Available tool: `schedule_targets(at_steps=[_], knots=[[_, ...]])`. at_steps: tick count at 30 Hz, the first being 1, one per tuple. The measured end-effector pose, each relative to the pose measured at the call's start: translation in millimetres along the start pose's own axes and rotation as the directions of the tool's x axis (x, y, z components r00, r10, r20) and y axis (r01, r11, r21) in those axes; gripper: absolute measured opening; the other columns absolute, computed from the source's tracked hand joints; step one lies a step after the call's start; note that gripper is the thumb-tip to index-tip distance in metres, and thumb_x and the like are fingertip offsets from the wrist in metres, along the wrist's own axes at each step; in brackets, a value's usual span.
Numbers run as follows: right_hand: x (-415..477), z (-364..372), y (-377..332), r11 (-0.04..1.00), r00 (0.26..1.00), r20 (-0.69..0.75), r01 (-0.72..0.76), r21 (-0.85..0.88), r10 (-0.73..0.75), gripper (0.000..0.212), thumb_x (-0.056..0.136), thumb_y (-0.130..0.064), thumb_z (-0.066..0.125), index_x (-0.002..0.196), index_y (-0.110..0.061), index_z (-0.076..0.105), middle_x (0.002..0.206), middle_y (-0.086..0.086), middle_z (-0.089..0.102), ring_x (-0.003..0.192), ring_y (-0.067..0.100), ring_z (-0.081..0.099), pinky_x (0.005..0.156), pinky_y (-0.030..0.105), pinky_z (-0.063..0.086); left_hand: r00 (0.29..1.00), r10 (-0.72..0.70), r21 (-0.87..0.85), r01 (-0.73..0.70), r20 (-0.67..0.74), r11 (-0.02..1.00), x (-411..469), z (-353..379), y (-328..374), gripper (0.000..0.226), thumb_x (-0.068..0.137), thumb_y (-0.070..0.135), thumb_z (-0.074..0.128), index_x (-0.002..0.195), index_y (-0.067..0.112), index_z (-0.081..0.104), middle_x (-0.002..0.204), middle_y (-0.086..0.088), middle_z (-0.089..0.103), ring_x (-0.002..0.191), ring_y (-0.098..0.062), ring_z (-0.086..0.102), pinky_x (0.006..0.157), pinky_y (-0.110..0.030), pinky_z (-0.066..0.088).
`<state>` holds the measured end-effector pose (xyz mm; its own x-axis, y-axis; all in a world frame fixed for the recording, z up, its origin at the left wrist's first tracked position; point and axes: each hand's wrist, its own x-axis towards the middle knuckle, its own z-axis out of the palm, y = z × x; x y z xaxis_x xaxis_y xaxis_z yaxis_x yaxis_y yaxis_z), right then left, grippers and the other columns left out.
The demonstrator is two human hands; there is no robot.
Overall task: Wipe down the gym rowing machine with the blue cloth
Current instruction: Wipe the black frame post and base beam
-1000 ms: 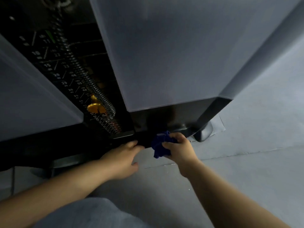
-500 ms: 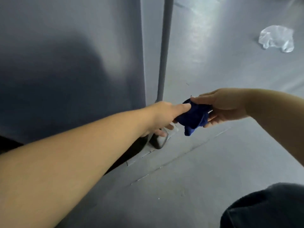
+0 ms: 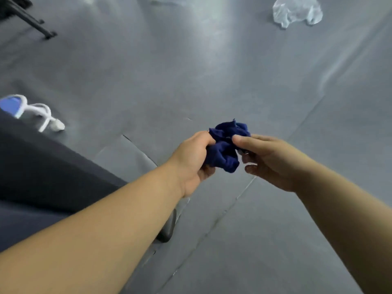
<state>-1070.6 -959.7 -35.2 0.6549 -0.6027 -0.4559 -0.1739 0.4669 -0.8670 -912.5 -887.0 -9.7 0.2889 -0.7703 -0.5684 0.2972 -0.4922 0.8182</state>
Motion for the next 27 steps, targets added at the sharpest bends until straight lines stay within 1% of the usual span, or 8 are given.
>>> schedule_targets(at_steps=[2,4,8,11,16,18,23,27], knots=[[3.4,-99.0,15.7,0.943,0.999,-0.045,0.018,0.333,-0.003,0.047,0.068,-0.024,0.084,0.113,-0.021,0.072,0.103,-0.004,0.069,0.1,0.016,0.059,0.092,0.032,0.049,0.996,-0.08,0.155,0.073,0.04,0.985,46.1,101.9,10.1,0.024,0.102,0.022,0.044,0.093,0.026,0.066,0.067,0.009,0.065,0.048,-0.002,0.053,0.044,-0.015,0.04],[14.5,-93.1,26.9,0.886,0.996,-0.061,0.083,0.456,-0.062,0.053,0.072,-0.02,0.073,0.124,-0.016,0.064,0.115,-0.002,0.07,0.11,0.015,0.062,0.101,0.038,0.046,0.998,-0.059,0.257,0.049,0.03,0.965,43.4,94.7,20.1,0.024,0.104,0.028,0.043,0.098,0.028,0.066,0.064,0.011,0.063,0.046,0.0,0.049,0.044,-0.015,0.038],[33.0,-105.7,16.4,0.852,0.996,0.006,0.075,0.518,-0.09,0.084,0.058,-0.026,0.09,0.132,-0.01,0.054,0.116,0.008,0.07,0.103,0.021,0.066,0.099,0.039,0.048,0.998,-0.064,0.467,0.054,0.004,0.882,73.3,90.9,27.1,0.026,0.105,0.036,0.04,0.097,0.03,0.065,0.057,0.017,0.059,0.04,0.001,0.045,0.053,-0.02,0.034],[54.5,-127.1,9.4,0.861,0.997,-0.065,0.065,0.504,-0.037,0.063,0.07,-0.014,0.083,0.127,-0.013,0.054,0.1,0.004,0.073,0.082,0.014,0.069,0.076,0.028,0.054,0.998,-0.062,0.523,0.052,0.002,0.851,113.8,95.3,32.6,0.026,0.105,0.035,0.04,0.093,0.027,0.062,0.057,0.015,0.057,0.043,-0.001,0.046,0.052,-0.02,0.037],[87.1,-165.2,-12.2,0.903,0.927,-0.363,0.076,0.423,0.092,0.016,0.09,-0.017,0.068,0.106,-0.011,0.069,0.093,0.006,0.075,0.085,0.02,0.07,0.081,0.033,0.051,0.97,-0.21,0.322,0.161,0.123,0.933,176.6,123.5,50.5,0.029,0.097,0.048,0.05,0.101,0.026,0.069,0.099,0.005,0.074,0.085,-0.011,0.068,0.08,-0.031,0.053],[86.3,-174.6,-36.1,0.912,0.904,-0.405,0.047,0.407,0.134,0.017,0.095,-0.019,0.063,0.111,-0.015,0.067,0.1,0.007,0.076,0.094,0.022,0.073,0.085,0.039,0.056,0.97,-0.208,0.317,0.159,0.127,0.935,186.6,136.6,62.4,0.021,0.093,0.027,0.063,0.109,0.015,0.066,0.103,0.0,0.072,0.097,-0.016,0.066,0.096,-0.035,0.052],[70.0,-190.7,-111.9,0.876,0.894,-0.354,-0.082,0.475,0.276,0.026,0.095,-0.014,0.061,0.117,-0.025,0.065,0.107,0.001,0.075,0.102,0.023,0.071,0.088,0.037,0.055,0.984,-0.163,0.0,0.164,0.069,0.986,189.4,159.1,121.8,0.034,0.093,0.001,0.058,0.121,0.02,0.055,0.112,-0.003,0.07,0.087,-0.02,0.07,0.071,-0.035,0.058],[44.0,-198.6,-176.2,0.766,0.909,-0.184,-0.192,0.613,0.375,0.023,0.086,-0.027,0.055,0.096,-0.019,0.074,0.087,0.0,0.071,0.067,0.015,0.059,0.06,0.027,0.033,0.983,-0.135,-0.101,0.148,0.124,0.984,177.6,169.1,181.5,0.042,0.097,0.001,0.049,0.13,0.026,0.053,0.123,-0.001,0.068,0.096,-0.018,0.07,0.068,-0.036,0.058]])
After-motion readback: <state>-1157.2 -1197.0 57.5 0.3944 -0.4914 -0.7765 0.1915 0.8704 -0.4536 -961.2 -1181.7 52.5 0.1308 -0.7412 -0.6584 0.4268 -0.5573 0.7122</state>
